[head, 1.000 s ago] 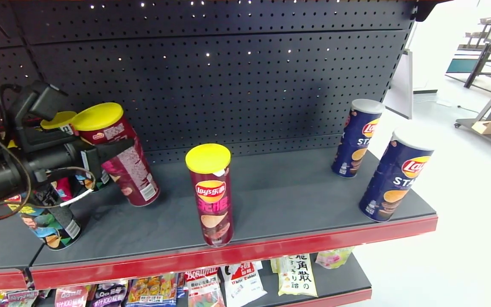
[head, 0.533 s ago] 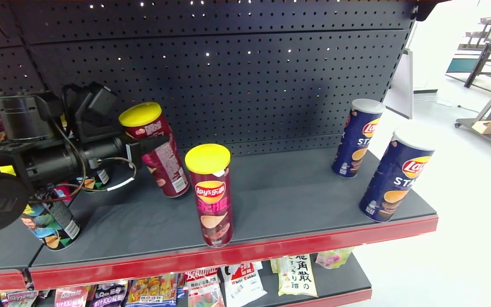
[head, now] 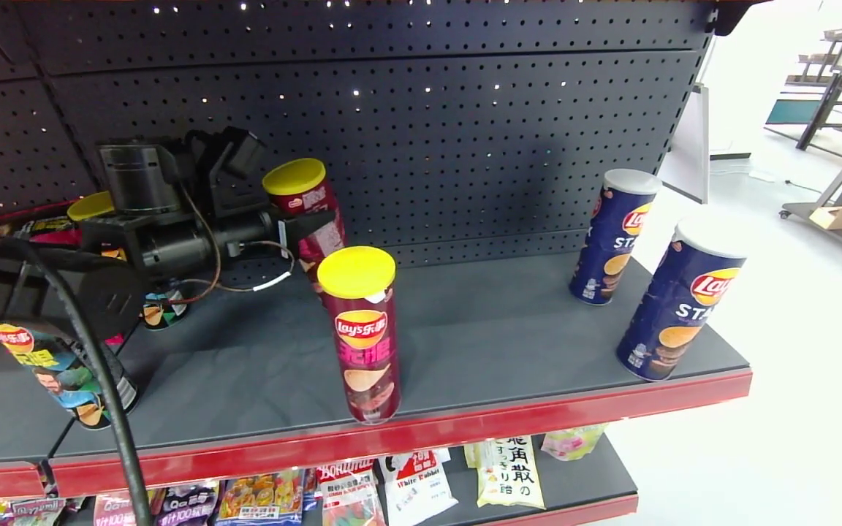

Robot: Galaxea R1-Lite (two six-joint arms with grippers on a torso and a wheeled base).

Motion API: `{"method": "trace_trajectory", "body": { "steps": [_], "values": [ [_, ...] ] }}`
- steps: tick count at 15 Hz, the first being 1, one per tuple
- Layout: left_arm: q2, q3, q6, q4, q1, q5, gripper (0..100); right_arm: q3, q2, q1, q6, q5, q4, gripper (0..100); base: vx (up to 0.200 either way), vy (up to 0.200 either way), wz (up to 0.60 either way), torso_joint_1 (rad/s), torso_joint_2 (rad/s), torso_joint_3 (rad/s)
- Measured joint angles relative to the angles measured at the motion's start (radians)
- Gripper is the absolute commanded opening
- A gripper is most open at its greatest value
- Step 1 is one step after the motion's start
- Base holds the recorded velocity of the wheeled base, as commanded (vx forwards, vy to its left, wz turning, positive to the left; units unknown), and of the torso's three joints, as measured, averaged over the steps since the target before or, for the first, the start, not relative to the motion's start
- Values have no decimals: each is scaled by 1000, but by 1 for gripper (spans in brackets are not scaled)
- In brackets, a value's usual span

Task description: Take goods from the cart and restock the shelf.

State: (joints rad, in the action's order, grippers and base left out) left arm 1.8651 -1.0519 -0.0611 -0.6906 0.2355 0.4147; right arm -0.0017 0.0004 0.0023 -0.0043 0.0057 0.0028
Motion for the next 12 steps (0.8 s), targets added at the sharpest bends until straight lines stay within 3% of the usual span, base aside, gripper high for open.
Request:
{"method": "trace_trajectory", "body": {
  "steps": [7,12],
  "values": [
    [132,-138,-1,19,81,-121,0,0,0,0,0,0,0,100,0,0,0,0,0,0],
    [176,-203,0,90,109,-149,0,0,0,1,0,0,0,100,0,0,0,0,0,0]
  ]
}}
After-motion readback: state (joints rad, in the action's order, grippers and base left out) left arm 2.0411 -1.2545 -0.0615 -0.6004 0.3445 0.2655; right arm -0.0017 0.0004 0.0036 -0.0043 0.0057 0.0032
